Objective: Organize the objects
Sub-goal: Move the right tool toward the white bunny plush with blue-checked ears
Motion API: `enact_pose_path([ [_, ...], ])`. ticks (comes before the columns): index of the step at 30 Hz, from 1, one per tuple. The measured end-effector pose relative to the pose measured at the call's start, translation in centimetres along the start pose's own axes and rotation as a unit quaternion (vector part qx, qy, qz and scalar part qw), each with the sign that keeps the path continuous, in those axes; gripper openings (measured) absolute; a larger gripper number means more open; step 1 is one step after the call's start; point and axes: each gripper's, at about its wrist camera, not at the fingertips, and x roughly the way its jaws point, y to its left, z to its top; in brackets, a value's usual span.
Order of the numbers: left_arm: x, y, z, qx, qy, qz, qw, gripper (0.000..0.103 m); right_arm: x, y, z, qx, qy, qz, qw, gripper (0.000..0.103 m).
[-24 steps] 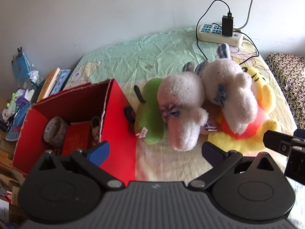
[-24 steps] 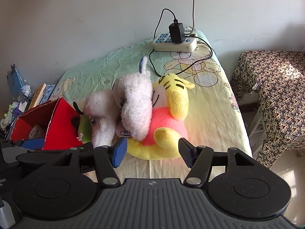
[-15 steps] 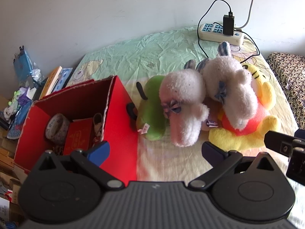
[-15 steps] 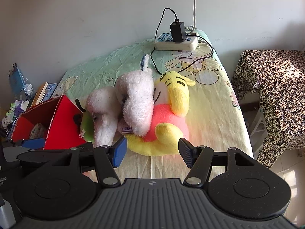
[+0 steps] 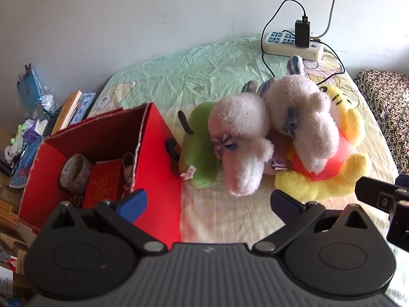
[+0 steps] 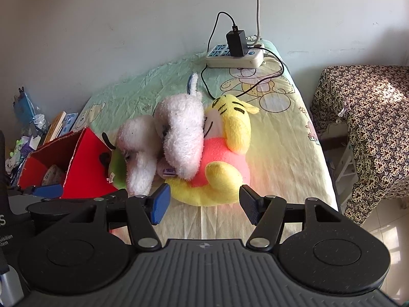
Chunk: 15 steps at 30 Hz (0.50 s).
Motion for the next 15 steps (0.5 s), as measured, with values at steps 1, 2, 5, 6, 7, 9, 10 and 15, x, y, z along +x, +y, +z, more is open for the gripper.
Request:
enact_pose_path([
  [1,0.0,0.0,0.0,0.000,0.000,-0.001,1.0000,0.103,-0.1,-0.1,0.0,0.001,-0.001,0.001,1.000,0.063],
  [2,0.1,-0.1,0.1,0.001,-0.001,0.000,1.0000,0.103,-0.1,-0.1,0.0,0.001,-0.003,0.002,1.000,0.063],
  [5,0.1,-0.2,0.2,0.003,0.001,-0.006,1.0000,0.103,-0.1,-0.3,0.3,0.003,-0.007,0.007,1.000,0.063],
  [6,0.1,-0.2,0.3,0.006,-0.001,-0.007,1.0000,0.103,-0.1,-0.4,0.5,0.005,-0.009,0.012,1.000,0.063],
  [7,0.1,-0.1,0.4,0.010,-0.001,-0.008,0.9999,0.103,-0.1,-0.5,0.7,0.007,-0.010,0.017,1.000,0.063],
  [9,0.0,0.1,0.8,0.009,-0.014,-0.017,0.9997,0.103,-0.2,-0.6,1.1,0.009,-0.014,0.024,1.000,0.062],
  [10,0.1,0.3,1.0,0.008,-0.017,-0.023,0.9996,0.103,-0.2,-0.7,1.3,0.009,-0.017,0.026,0.999,0.060],
  [15,0.0,1.8,2.1,-0.029,-0.084,-0.088,0.9921,0.102,0.4,-1.2,2.3,0.021,-0.017,0.048,0.998,0.052],
])
